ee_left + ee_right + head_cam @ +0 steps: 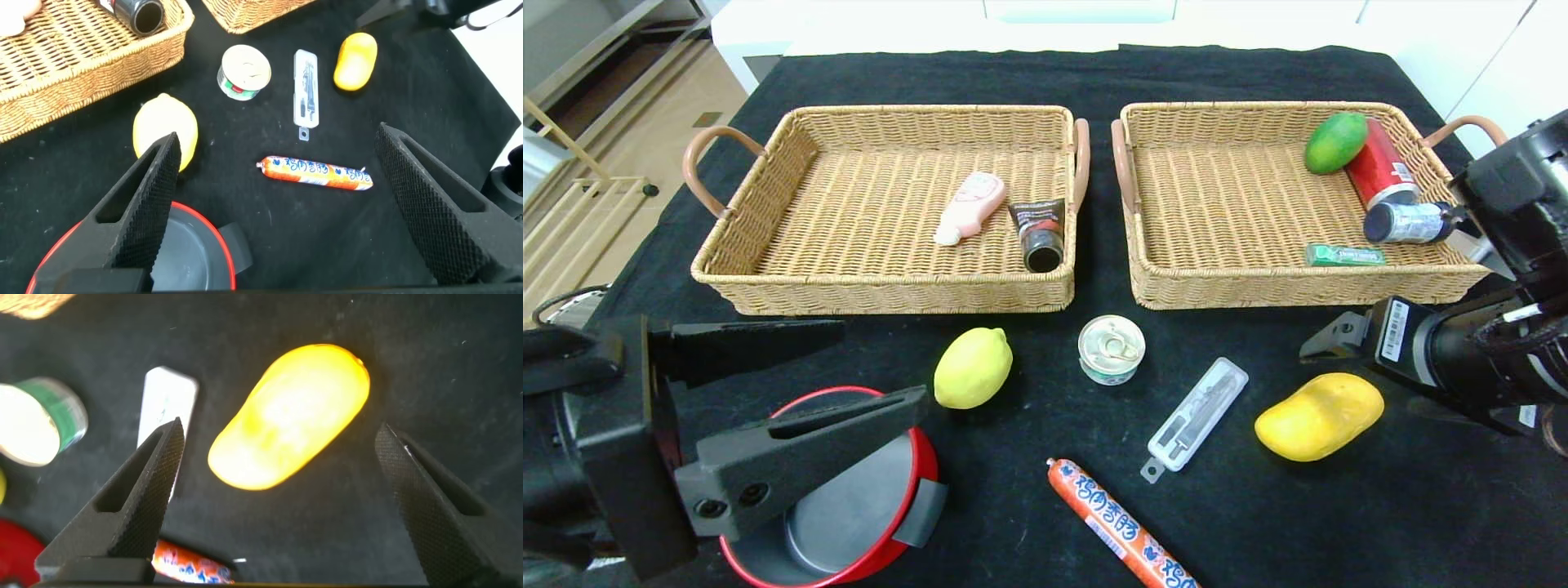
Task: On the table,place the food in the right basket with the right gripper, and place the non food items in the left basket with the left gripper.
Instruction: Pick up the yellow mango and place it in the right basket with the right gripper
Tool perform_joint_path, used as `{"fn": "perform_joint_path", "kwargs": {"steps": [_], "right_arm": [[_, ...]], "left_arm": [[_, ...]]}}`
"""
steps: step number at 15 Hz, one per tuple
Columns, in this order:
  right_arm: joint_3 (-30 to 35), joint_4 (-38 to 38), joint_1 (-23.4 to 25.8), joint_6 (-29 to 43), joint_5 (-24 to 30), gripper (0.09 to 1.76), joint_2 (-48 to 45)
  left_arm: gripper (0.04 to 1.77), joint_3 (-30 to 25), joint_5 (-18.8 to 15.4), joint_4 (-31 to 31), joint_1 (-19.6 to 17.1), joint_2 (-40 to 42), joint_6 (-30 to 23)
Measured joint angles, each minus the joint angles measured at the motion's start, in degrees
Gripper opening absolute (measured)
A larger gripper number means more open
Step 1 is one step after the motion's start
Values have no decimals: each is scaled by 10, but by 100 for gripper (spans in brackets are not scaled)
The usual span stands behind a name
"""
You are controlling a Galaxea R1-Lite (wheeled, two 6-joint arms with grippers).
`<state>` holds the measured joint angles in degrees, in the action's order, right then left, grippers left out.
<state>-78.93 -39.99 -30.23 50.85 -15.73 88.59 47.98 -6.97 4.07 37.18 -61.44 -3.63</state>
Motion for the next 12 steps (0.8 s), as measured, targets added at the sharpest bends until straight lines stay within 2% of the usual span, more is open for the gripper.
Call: {"fn": "perform_joint_path", "kwargs": {"steps": [3,10,12], "right_arm": [[-6,-16,12,13,4,171,20],[-17,-25,32,48,72,171,41],[-17,-25,35,50,74,171,47]], "left_arm": [[172,0,0,0,0,1,0],[172,-2,0,0,0,3,0],[172,-2,0,0,0,4,0]]}}
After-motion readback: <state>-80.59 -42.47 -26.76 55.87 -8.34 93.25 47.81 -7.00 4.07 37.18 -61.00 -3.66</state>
